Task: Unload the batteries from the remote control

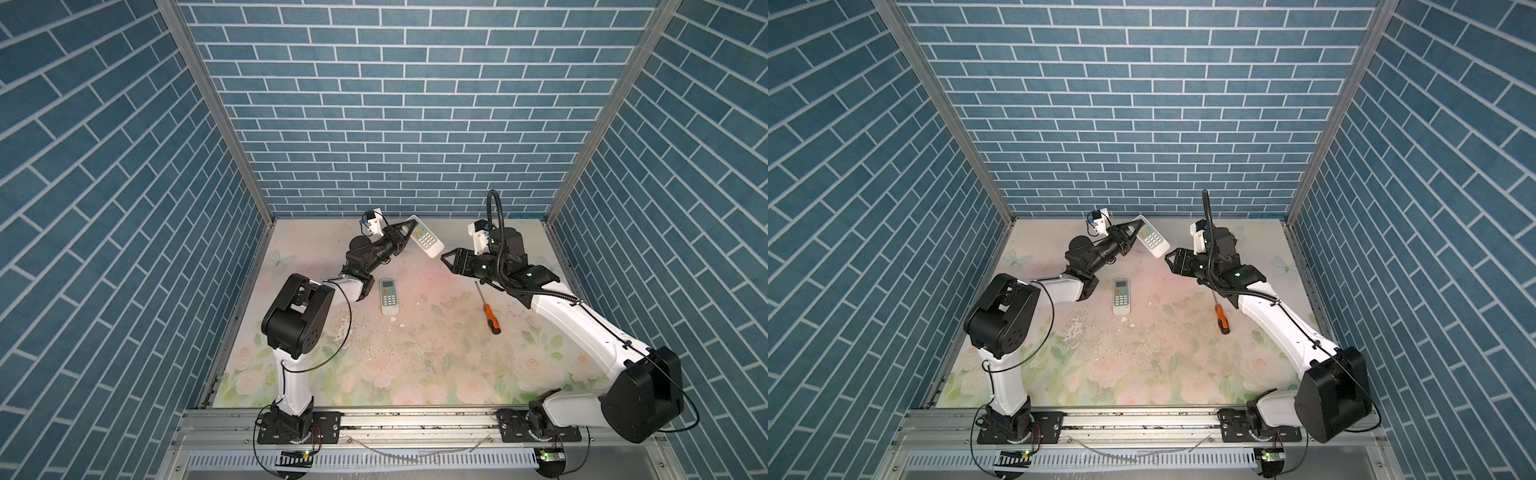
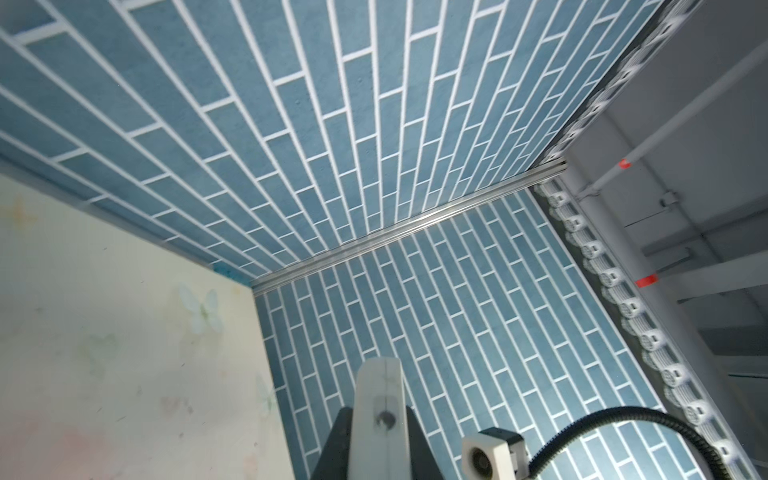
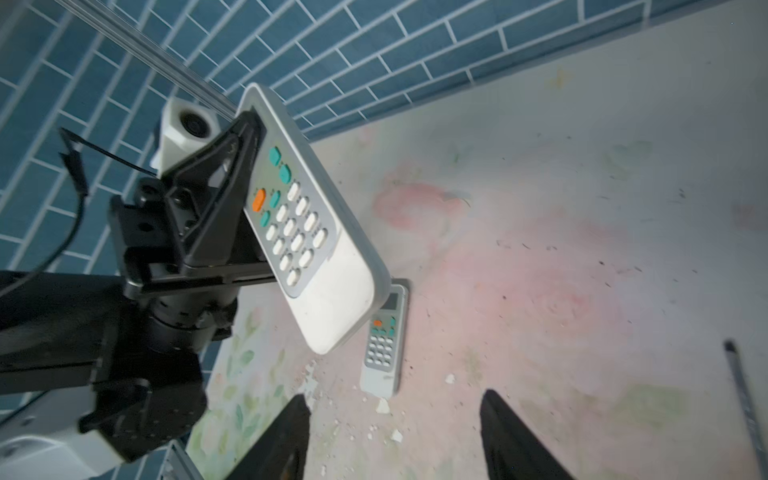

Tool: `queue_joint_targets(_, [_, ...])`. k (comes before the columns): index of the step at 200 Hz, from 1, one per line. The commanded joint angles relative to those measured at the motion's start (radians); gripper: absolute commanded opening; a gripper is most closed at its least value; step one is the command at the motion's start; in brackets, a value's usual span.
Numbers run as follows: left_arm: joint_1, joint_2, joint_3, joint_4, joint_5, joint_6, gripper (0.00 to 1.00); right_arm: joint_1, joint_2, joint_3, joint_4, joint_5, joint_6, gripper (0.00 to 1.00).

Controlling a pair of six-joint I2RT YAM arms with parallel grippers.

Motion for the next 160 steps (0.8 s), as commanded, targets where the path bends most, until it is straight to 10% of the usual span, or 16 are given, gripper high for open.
queue_joint_targets(1, [-0.007, 0.01, 0.043, 0.155, -0.043, -0.064, 0.0, -0.011, -0.009, -0.031, 0.235, -0.08, 0.131, 0.61])
queue_joint_targets(160, [-0.037, -0.013, 0.092, 0.159, -0.056, -0.101, 0.0, -0.043, 0.153, 0.075, 0.543, -0.247, 0.189, 0.43])
